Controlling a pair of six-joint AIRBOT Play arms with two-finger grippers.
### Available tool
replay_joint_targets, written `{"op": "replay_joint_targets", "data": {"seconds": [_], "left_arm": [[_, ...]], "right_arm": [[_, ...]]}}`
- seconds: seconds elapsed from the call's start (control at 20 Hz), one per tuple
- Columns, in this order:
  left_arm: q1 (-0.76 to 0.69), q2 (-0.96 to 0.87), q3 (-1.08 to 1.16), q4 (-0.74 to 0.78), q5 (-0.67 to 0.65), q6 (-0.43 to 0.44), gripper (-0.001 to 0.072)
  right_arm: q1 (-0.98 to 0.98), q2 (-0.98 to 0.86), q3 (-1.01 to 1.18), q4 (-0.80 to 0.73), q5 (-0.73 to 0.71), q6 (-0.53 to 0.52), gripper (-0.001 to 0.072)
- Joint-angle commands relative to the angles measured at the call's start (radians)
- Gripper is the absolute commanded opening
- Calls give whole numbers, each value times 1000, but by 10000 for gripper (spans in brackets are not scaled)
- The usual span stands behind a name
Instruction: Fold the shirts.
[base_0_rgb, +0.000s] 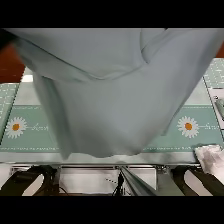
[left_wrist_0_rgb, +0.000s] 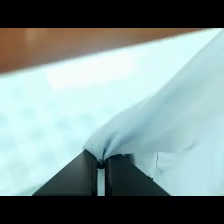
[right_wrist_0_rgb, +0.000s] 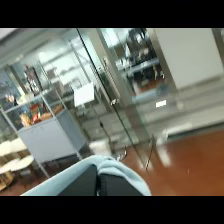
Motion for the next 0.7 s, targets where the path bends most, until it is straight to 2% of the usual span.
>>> {"op": "replay_joint_targets", "data": {"seconds": [0.0, 0.2, 0.3, 0.55, 0.6, 0.65], "left_arm": [[0, -89, -206, -26, 17, -3, 31], [-10, -235, -442, -126, 144, 58, 31], [-19, -315, -517, -144, 158, 92, 31], [-40, -428, -567, -161, 159, 138, 32], [-40, -428, -567, -169, 158, 152, 31], [-40, -427, -566, -179, 156, 167, 32]], "right_arm": [[77, -236, 1, 19, -33, -29, 23], [192, -494, 1, 19, -14, -21, 23], [223, -572, 1, 19, 29, -21, 24], [215, -607, 1, -64, 121, -21, 29], [195, -599, 1, -48, 149, -21, 174], [171, -583, 1, -34, 191, -22, 368]]}}
